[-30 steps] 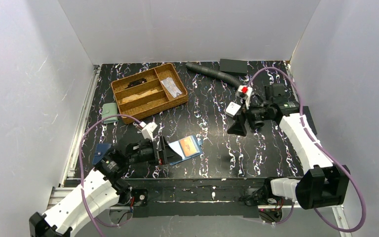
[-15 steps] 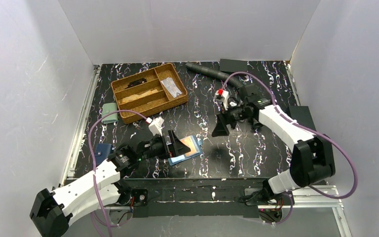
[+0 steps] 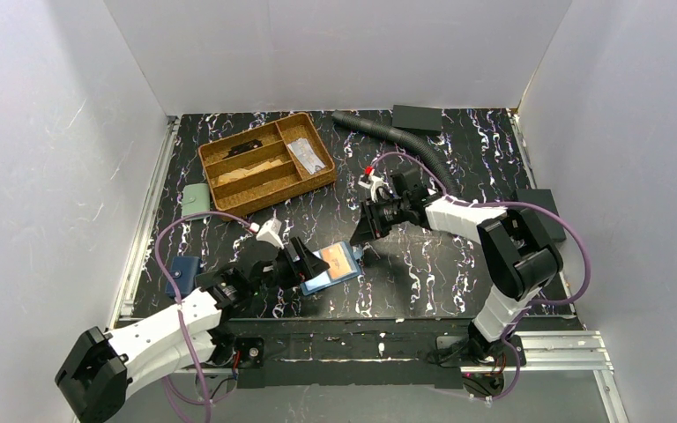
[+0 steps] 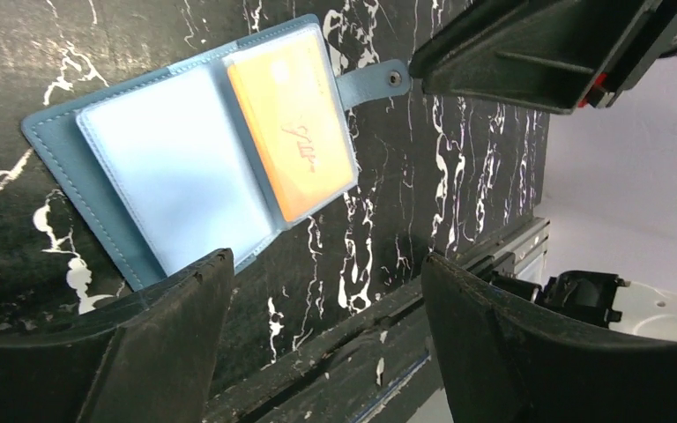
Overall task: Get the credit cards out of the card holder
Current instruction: Remove the credit card from the card holder.
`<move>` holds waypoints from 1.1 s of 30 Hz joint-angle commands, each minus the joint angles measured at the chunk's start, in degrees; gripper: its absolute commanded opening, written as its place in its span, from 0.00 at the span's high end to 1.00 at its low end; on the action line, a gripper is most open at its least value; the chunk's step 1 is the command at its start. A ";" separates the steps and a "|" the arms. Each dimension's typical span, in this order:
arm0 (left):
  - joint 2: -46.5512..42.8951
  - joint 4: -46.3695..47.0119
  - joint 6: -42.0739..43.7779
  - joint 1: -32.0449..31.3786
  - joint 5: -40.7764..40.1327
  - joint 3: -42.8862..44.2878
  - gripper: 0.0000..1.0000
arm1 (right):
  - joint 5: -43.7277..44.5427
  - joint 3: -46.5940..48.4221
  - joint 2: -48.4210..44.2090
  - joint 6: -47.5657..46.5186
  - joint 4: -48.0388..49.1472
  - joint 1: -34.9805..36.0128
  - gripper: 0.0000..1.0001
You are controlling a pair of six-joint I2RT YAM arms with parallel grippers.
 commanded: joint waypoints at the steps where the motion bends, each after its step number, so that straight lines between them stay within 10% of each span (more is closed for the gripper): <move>1: 0.12 3.96 -0.70 -0.33 -4.70 -1.37 0.26 | -0.28 -3.56 -3.48 6.13 11.52 0.33 0.69; 33: 14.77 19.18 -0.83 -0.31 -2.80 -2.38 0.39 | -0.96 -1.08 5.92 10.27 9.35 3.40 0.62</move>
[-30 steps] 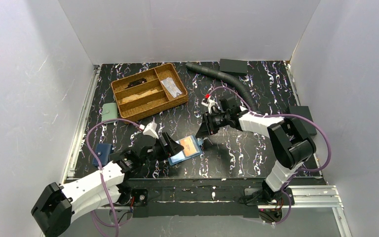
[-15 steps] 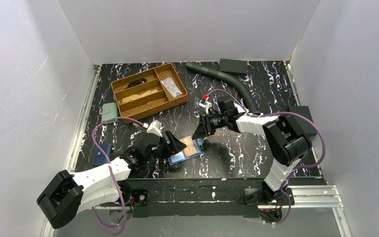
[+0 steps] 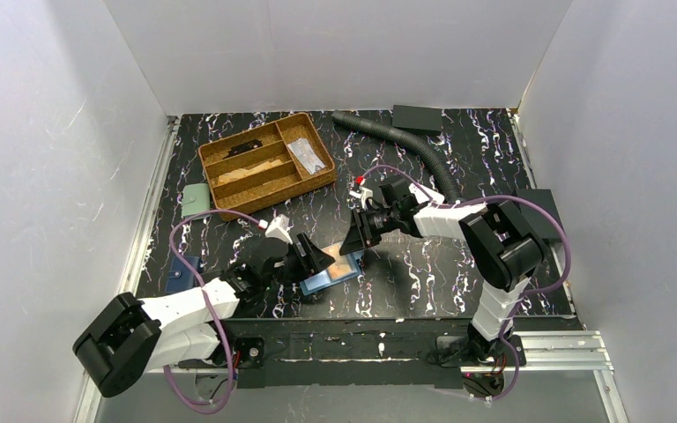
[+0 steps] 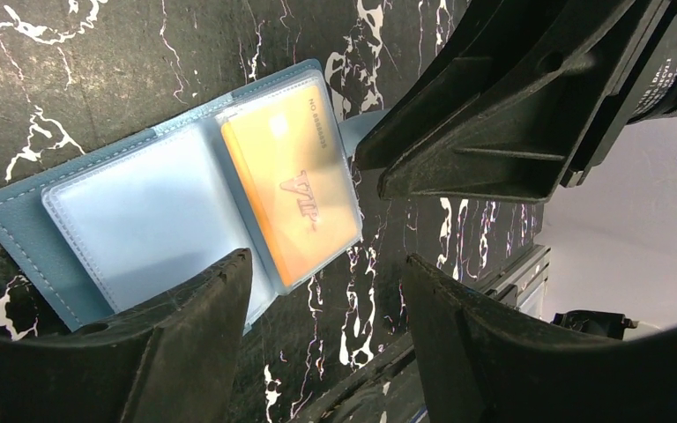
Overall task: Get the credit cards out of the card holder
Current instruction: Remove the credit card from the card holder.
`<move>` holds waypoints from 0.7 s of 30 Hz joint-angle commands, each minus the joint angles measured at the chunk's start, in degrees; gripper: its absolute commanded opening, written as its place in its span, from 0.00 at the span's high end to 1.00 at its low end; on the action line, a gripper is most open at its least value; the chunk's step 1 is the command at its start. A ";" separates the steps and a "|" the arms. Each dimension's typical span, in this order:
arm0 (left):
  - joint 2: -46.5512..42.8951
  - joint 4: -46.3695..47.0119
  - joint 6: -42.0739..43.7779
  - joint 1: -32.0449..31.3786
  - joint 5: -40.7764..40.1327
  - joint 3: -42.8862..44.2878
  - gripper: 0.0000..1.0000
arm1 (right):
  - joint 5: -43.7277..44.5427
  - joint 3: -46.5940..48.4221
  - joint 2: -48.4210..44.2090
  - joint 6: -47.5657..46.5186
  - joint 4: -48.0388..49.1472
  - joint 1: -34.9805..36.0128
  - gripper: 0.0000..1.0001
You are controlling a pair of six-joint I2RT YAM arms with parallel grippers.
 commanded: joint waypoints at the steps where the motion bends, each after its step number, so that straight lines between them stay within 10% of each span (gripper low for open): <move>1: 1.32 2.45 -0.02 -0.29 -0.57 -0.61 0.39 | 1.79 2.86 1.14 -2.12 -2.77 0.02 0.62; 21: 8.90 4.96 0.49 -0.31 -0.95 -0.98 0.53 | 2.61 5.32 3.17 -5.66 -7.82 0.60 0.61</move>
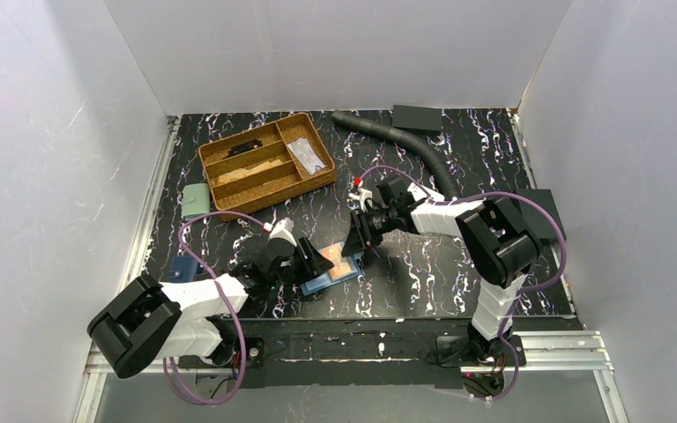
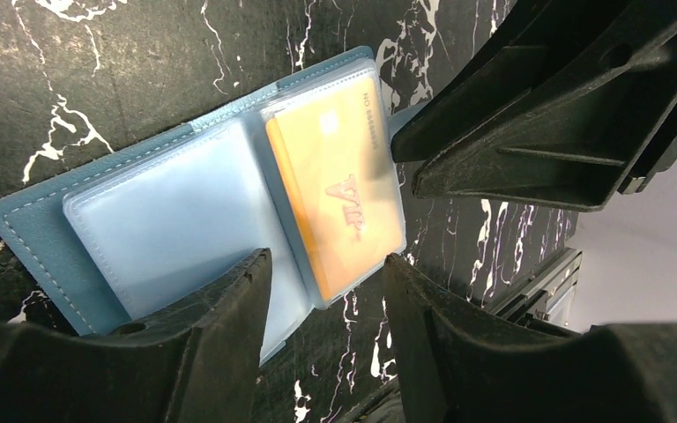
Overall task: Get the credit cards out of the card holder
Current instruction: Remove the credit card from the card holder.
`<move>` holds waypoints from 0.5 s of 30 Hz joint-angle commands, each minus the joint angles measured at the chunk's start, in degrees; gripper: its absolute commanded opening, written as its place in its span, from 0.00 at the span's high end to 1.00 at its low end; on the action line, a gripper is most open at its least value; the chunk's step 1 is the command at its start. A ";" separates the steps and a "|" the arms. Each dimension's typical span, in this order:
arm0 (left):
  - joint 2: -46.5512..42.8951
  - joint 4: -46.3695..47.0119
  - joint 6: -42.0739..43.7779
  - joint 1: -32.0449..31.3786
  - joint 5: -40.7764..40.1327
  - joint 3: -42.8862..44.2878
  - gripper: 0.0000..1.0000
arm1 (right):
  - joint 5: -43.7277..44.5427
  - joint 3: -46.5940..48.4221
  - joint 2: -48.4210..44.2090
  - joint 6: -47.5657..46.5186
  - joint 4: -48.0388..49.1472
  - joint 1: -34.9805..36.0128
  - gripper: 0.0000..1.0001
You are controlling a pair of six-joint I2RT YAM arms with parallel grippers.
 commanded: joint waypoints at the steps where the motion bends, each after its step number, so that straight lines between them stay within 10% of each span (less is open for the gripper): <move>1: 1.17 0.81 0.68 -0.27 -1.16 -0.83 0.53 | -0.64 2.54 1.36 -1.12 -1.40 0.68 0.62; 15: 4.78 2.48 0.49 -0.31 -0.28 -0.96 0.58 | -6.06 3.18 3.68 0.10 -0.48 1.49 0.80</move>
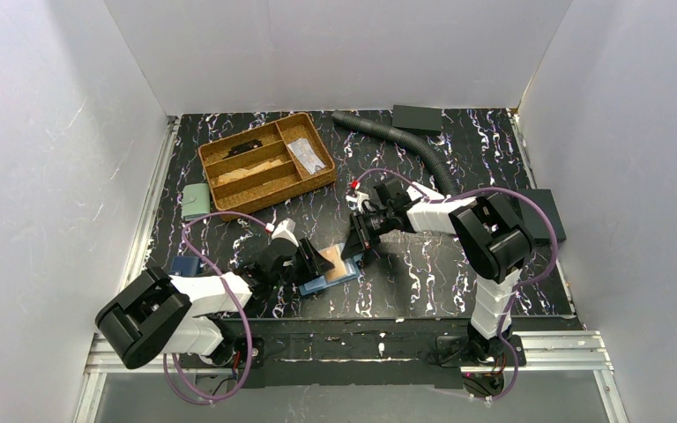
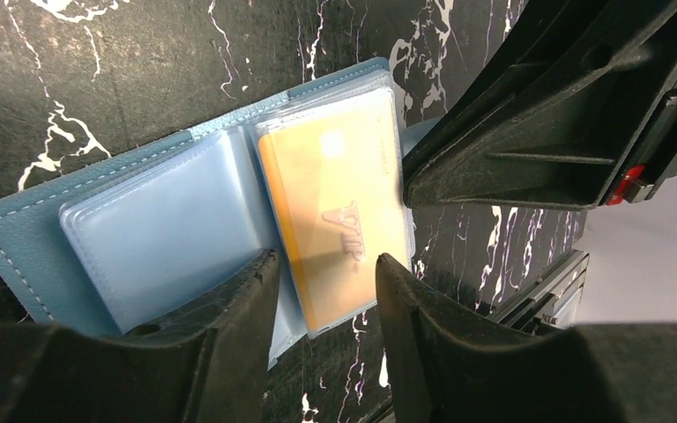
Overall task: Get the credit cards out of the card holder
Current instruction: Remove the credit card from the card holder.
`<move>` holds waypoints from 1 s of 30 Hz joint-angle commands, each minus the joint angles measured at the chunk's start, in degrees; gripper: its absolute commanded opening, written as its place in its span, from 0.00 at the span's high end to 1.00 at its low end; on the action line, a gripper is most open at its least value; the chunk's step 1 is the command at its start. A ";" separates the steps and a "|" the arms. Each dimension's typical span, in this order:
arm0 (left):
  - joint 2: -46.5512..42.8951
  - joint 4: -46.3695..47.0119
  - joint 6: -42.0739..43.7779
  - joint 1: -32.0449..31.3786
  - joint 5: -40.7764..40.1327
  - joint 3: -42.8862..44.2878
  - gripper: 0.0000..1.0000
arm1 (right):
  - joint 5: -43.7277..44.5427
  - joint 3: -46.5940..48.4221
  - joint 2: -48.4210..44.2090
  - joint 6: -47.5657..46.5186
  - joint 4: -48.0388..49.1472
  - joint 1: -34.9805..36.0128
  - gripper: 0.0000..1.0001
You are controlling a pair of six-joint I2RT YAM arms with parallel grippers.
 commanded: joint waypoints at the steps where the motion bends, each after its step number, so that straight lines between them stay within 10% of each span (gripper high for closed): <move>1: 0.97 -0.53 0.51 -0.27 -0.50 -0.91 0.60 | -3.19 1.56 0.57 0.23 0.61 1.12 0.81; 30: 2.30 0.96 0.79 0.68 0.57 -3.09 0.73 | -10.77 1.79 -0.94 -2.08 2.42 -1.43 0.56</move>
